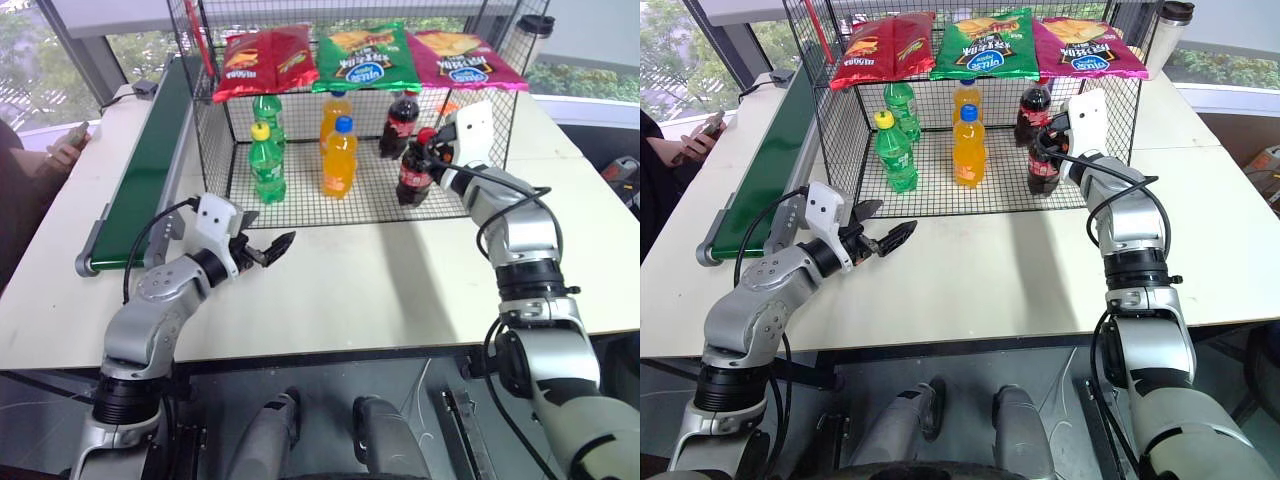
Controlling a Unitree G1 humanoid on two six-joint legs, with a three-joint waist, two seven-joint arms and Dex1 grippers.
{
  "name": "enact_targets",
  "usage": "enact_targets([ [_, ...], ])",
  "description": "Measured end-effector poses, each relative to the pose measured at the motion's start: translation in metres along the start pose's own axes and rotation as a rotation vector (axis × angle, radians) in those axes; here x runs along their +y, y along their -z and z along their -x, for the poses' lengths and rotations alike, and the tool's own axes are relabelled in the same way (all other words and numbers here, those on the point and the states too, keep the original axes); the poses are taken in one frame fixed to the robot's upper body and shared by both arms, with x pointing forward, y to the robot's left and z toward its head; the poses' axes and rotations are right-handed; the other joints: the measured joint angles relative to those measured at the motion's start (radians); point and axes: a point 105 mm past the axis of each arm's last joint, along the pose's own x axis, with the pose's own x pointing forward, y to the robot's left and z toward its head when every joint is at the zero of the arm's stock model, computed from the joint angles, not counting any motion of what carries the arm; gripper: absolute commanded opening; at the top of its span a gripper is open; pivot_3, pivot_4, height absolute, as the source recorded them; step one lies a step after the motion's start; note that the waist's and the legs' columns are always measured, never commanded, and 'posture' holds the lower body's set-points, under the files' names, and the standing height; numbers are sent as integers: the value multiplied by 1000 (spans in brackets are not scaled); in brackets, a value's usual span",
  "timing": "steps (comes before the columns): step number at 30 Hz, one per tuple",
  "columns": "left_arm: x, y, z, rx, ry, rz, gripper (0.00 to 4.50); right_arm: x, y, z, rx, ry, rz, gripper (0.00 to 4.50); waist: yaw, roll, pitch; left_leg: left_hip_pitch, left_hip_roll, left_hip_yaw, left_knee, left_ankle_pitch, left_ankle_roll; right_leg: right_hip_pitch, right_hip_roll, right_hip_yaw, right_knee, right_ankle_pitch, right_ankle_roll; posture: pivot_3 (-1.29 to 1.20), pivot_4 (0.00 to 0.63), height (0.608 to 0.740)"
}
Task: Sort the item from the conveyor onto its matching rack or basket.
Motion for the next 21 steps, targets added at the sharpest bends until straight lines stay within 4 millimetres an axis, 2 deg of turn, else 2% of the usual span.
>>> enact_targets([
  [8,1,0,0,-1,-13,0,4428,-5,3,-8,-27,16,-17,1190,0,0,0,0,0,1,1,0,0,0,0,1,1,0,0,0,150,738],
  [9,1,0,0,-1,-16,-1,4500,-5,3,-8,-28,16,-15,2236,0,0,0,0,0,1,1,0,0,0,0,1,1,0,0,0,150,738],
  [14,2,1,0,2,-22,-1,4500,-7,11,-8,-9,21,-8,4457,0,0,0,0,0,1,1,0,0,0,0,1,1,0,0,0,150,738],
  [21,2,3,0,6,-27,2,4500,-7,13,-8,6,6,6,4457,0,0,0,1,0,1,1,0,0,0,0,2,1,0,0,0,150,738],
])
